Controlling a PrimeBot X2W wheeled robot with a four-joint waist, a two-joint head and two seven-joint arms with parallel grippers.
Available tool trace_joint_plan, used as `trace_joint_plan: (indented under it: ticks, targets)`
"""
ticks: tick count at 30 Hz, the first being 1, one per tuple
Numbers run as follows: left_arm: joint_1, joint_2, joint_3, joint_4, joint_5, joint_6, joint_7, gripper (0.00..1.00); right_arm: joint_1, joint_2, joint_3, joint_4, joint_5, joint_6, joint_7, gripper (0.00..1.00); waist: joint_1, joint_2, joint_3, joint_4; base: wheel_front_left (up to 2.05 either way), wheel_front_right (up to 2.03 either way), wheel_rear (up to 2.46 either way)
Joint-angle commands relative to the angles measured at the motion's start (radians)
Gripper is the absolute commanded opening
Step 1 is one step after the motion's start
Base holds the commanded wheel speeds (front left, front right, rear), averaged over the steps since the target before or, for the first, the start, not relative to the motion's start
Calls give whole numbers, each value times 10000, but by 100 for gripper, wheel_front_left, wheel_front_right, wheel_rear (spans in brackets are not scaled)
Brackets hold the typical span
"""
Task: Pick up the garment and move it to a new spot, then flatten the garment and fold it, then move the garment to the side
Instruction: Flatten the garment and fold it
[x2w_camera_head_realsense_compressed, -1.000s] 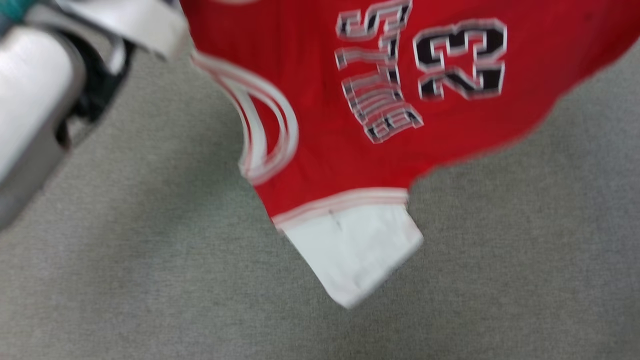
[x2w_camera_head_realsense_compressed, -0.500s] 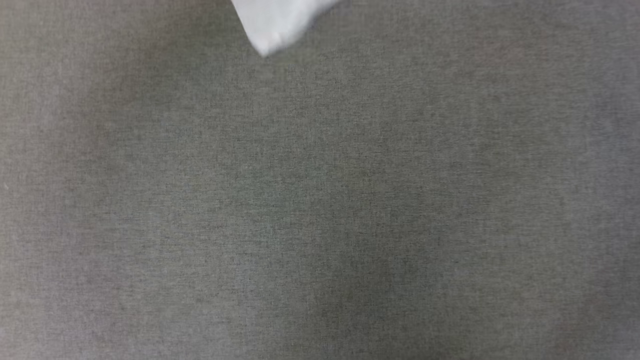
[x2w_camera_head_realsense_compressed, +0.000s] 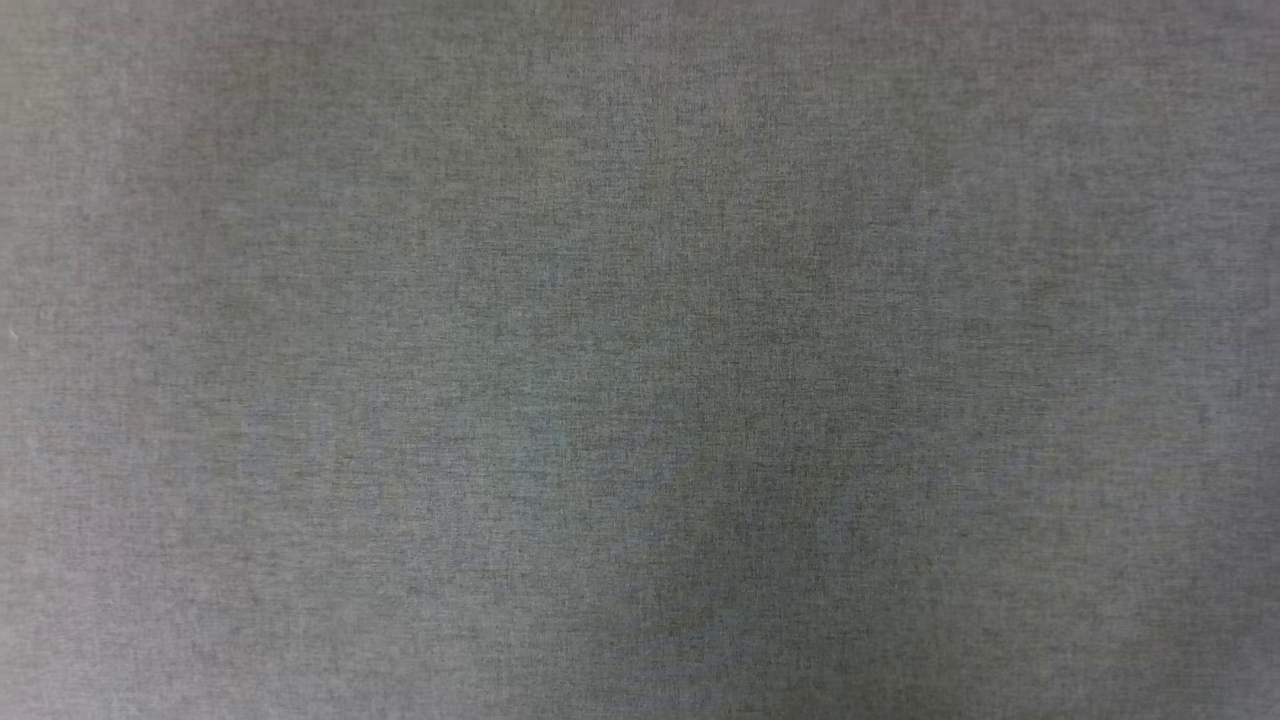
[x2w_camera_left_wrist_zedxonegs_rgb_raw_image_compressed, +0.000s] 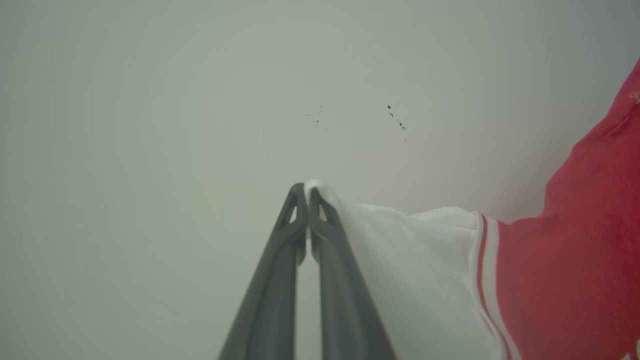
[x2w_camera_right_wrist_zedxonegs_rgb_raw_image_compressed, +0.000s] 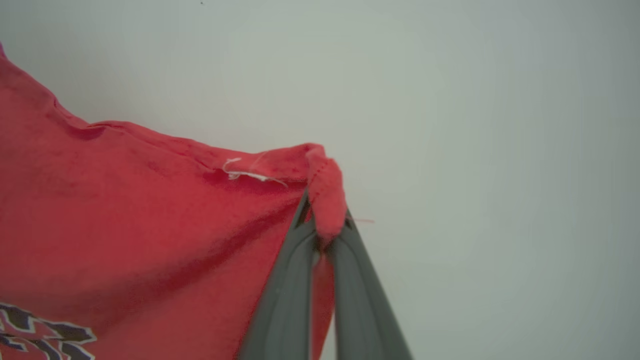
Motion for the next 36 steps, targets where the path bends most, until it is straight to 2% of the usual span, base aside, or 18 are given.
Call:
trace_joint_plan:
  ticks: [1,7,12,21,23,36]
  targets:
    - [191,-31,-59,141,-19,-73,-68,0,43,90,102,158,106,-8,-107,0,-1,0,98,-1,0,0,0]
    - [1153,-238,-231,789,-101,-369,-231,0,919,266,614,785,396,-8,-545,0,-1,0,210,29,0,0,0]
    - [2638,-231,-209,672,-201,-450,-293,0,2228,366,1059,1048,832,-8,-1079,0,-1,0,13,58,0,0,0]
    - [6672,358,348,-1110,-418,-6,-289,0,5177,95,1879,502,1798,-8,-1939,0,-1,0,-861,48,0,0,0]
    - [7166,422,342,-1340,-447,38,-280,0,5523,37,1973,360,1923,-8,-2001,0,-1,0,-992,46,0,0,0]
    - [13296,1716,-68,-4095,-1429,1189,-212,0,10251,-1409,2806,-1667,3271,-8,-1837,0,-1,0,-3011,142,0,0,0]
